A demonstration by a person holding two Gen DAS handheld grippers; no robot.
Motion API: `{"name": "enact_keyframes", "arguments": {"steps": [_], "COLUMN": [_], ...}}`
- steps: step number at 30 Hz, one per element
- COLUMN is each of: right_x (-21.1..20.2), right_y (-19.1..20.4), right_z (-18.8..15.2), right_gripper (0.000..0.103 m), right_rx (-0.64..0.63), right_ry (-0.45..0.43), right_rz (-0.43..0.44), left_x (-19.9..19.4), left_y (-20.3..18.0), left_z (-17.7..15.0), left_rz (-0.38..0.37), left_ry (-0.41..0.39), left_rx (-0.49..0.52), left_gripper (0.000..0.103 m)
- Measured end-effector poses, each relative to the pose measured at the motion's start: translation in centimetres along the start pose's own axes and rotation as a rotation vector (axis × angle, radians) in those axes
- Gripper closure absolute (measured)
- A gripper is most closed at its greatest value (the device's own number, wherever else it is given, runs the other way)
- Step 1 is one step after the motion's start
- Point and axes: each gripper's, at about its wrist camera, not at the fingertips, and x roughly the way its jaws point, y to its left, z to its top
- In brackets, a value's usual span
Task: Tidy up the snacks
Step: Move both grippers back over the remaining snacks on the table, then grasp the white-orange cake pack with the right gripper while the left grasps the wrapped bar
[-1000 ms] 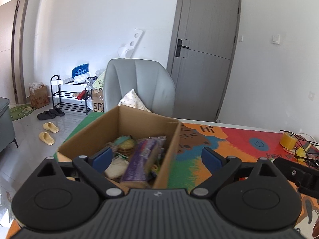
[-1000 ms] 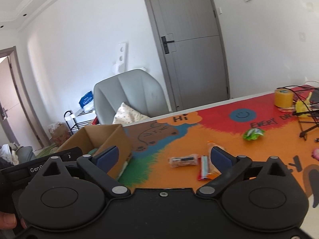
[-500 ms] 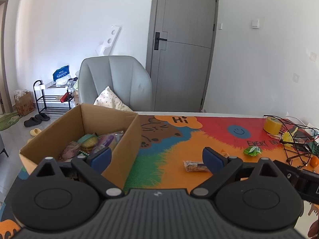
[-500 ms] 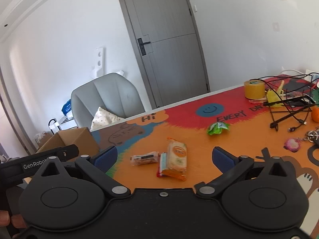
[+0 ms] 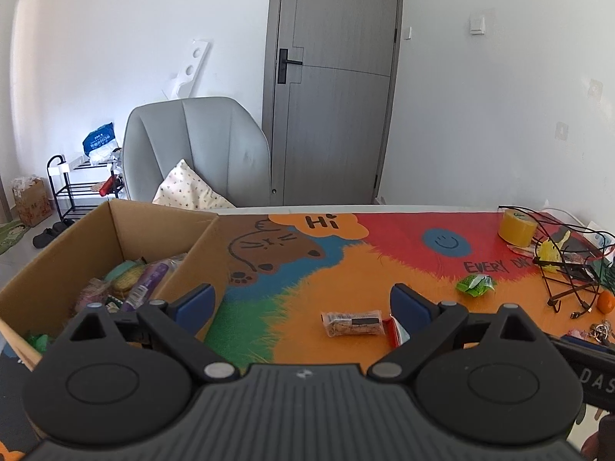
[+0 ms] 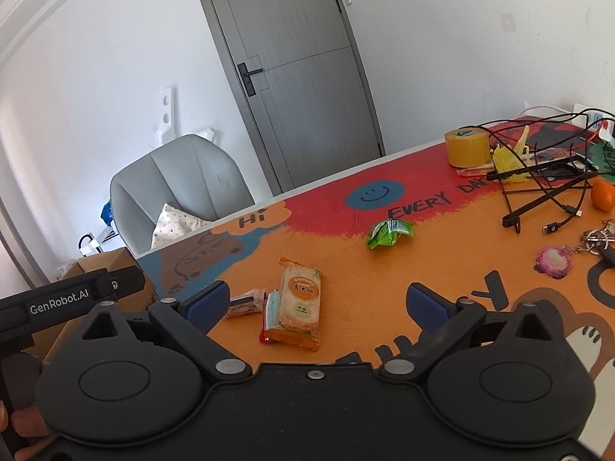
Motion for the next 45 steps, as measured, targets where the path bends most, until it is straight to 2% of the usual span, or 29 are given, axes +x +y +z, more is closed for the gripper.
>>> {"name": "enact_keyframes", "arguments": {"steps": [9,23,25,29,45], "right_x": [3.7,8.9,9.5,10.5,9.6], "right_y": [0.5,1.4,1.3,0.7,-2.8], "right_z": [0.2,-0.6,-0.8,-1.4,-0.9], "right_gripper": [0.023,0.027,0.031,0.065,0.066], "right_rx": [0.005,-0.008,-0.012,-0.001,0.035], "right_ry": [0.066,0.153,0.166,0.195,0.142], "right_rz": [0.027,0.030,0.025,0.019,-0.046], "left_x": [3.2,6.8,7.2,8.1,10.9], "left_y": [0.4,0.5,0.3,-0.1,-4.4], "left_z": [0.2,0.0,-0.1,-0.3,-1.8], "left_rz": [0.008,0.035,0.038,0.043,0.032], "left_ry": [0.046,0.097,0.104,0.117,0.146], "left_rx": [-0.016,-0.012,-0.008,-0.002,0.075], "left_gripper": [0.007,0.008,0.008,0.008,0.008]}}
